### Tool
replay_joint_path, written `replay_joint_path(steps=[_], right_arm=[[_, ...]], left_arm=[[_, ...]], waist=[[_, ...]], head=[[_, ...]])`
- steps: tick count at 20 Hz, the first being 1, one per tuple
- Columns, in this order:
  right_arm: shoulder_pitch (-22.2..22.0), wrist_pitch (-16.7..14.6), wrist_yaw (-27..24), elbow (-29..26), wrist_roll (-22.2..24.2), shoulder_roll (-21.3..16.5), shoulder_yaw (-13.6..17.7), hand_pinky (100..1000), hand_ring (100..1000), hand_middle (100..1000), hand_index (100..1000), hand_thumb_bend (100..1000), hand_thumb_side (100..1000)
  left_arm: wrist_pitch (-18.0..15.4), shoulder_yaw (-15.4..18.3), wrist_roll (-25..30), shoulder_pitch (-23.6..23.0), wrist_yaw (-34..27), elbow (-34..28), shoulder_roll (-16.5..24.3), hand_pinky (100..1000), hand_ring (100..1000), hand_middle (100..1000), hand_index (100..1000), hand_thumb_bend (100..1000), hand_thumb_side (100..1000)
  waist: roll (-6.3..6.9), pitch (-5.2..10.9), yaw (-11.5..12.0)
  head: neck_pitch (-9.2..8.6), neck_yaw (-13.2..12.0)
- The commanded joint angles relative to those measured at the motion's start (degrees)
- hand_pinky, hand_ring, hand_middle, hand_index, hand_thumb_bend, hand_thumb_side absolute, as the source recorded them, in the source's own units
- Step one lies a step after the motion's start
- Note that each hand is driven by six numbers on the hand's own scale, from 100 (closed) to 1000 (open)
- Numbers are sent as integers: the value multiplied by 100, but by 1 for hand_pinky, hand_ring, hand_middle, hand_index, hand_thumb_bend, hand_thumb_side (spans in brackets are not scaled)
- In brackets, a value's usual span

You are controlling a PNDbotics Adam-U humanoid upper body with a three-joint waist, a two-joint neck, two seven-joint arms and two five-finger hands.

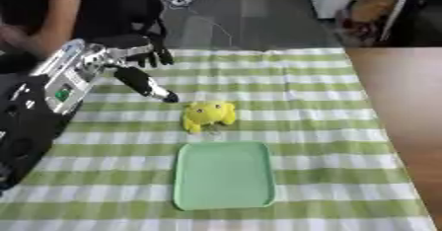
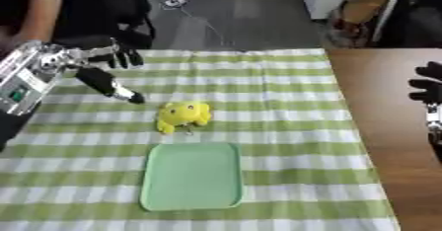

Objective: Pick up objects on the table and place them in the box.

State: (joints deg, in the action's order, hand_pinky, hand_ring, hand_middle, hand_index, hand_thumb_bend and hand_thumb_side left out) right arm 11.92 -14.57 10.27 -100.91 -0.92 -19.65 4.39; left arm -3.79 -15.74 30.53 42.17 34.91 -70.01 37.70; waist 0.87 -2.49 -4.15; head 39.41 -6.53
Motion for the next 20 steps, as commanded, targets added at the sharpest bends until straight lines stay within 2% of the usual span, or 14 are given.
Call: replay_joint_path(steps=[1,20], right_arm=[[30,3,-19,-64,13,-90,24,688,749,779,892,100,784],[61,-7,-36,-69,42,-56,3,689,750,779,893,100,784]], left_arm=[[-93,26,-15,202,129,38,21,670,689,736,831,694,524],[-392,-68,-5,453,427,469,-563,667,680,735,834,716,534]], waist=[[-12,54,-7],[-39,17,-48]], head=[[-97,-35],[-136,-105]])
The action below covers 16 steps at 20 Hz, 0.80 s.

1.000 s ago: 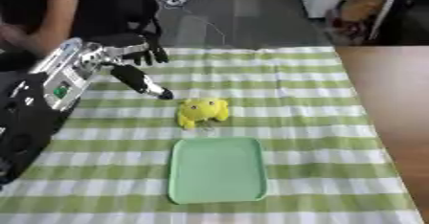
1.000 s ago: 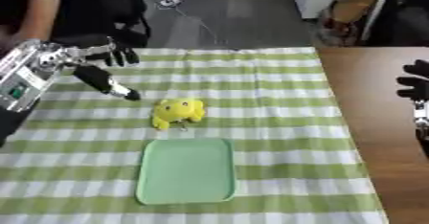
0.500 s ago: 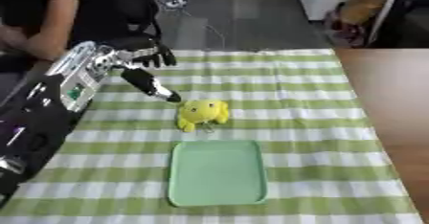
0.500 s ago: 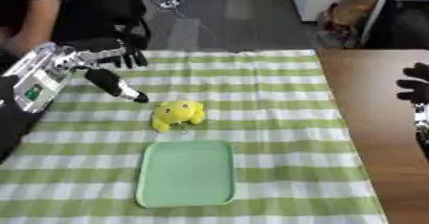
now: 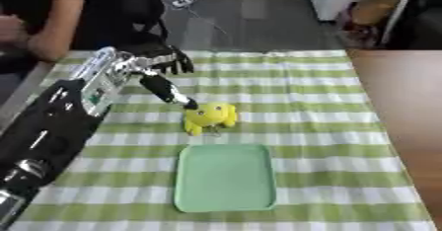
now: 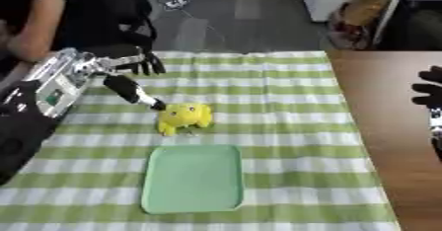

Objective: Pick up objects on the table and place them in the box.

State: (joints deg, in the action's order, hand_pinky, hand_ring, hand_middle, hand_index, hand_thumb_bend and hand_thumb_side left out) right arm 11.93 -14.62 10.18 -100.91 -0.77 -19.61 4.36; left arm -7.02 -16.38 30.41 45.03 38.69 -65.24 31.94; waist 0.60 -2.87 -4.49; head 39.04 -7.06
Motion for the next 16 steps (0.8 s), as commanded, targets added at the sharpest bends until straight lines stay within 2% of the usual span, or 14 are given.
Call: replay_joint_path(steps=[1,2,16], right_arm=[[62,-3,-29,-70,29,-58,5,689,750,779,893,100,784],[64,-3,-29,-69,31,-55,3,689,750,779,893,100,784],[93,-9,-42,-72,48,-27,-6,689,750,780,893,100,784]], left_arm=[[-89,-12,9,173,63,11,-13,667,680,735,834,764,528],[-109,-24,13,175,67,32,-48,666,680,735,834,720,534],[-224,-41,-130,249,178,289,-307,663,680,737,830,714,536]], waist=[[-11,51,-17],[-12,46,-21],[-47,12,-53]], head=[[-99,-52],[-98,-54],[-141,-110]])
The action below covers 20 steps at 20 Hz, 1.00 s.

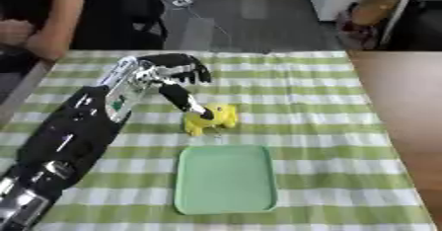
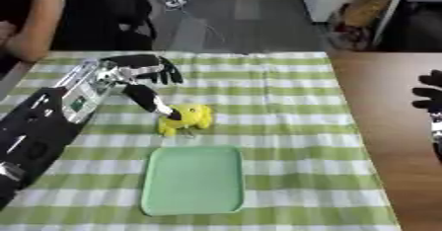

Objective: Pick up objects on the table and place them in the box.

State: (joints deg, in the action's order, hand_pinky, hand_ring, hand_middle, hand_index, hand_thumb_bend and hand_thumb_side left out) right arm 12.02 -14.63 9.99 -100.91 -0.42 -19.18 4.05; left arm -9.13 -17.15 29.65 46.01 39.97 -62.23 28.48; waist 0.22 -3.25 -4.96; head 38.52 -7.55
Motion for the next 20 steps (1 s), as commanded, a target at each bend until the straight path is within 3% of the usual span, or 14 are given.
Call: replay_joint_path(steps=[1,20], right_arm=[[84,-8,-23,-72,14,-68,25,689,750,780,893,100,784],[103,-18,-37,-71,32,-48,24,689,750,780,894,100,783]], left_arm=[[-17,39,-66,149,65,8,31,663,679,737,830,714,536],[-136,14,-29,76,143,310,-151,660,676,735,823,713,532]], waist=[[-10,47,-6],[-23,-6,-29]], head=[[-88,-66],[-110,-95]])
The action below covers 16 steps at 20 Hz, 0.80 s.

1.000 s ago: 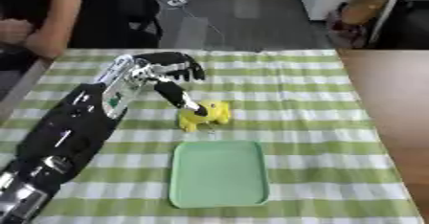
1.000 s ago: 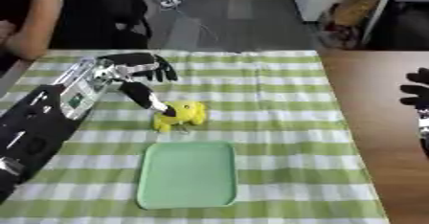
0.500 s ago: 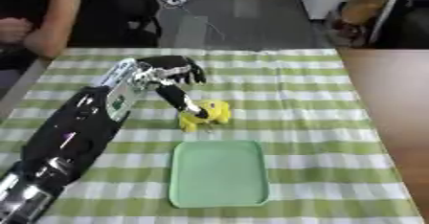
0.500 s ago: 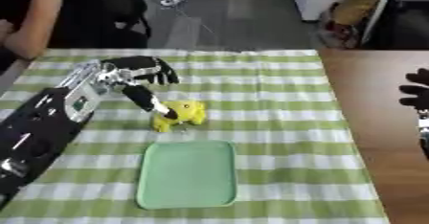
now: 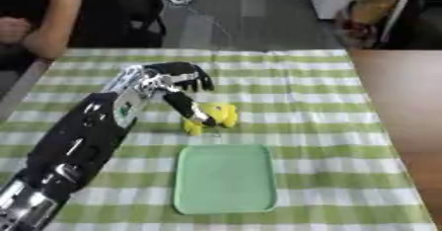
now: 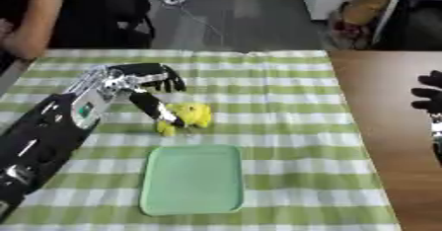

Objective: Pick up objects on the table and place them in the box.

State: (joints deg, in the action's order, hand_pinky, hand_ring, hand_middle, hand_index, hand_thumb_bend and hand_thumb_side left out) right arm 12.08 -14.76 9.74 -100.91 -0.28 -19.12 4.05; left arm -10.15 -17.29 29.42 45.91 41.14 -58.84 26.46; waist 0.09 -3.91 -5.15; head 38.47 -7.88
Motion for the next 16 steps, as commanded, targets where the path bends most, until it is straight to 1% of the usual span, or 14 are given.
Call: replay_joint_path(steps=[1,16], right_arm=[[100,-6,-14,-71,20,-52,23,689,750,780,894,100,783],[127,-16,-39,-69,49,-22,7,689,750,780,895,100,782]], left_arm=[[-38,29,-11,83,23,-19,32,660,676,735,823,713,532],[-130,-8,-28,70,45,44,-145,656,674,732,819,711,532]], waist=[[-10,57,-13],[-21,19,-50]], head=[[-107,-64],[-133,-109]])
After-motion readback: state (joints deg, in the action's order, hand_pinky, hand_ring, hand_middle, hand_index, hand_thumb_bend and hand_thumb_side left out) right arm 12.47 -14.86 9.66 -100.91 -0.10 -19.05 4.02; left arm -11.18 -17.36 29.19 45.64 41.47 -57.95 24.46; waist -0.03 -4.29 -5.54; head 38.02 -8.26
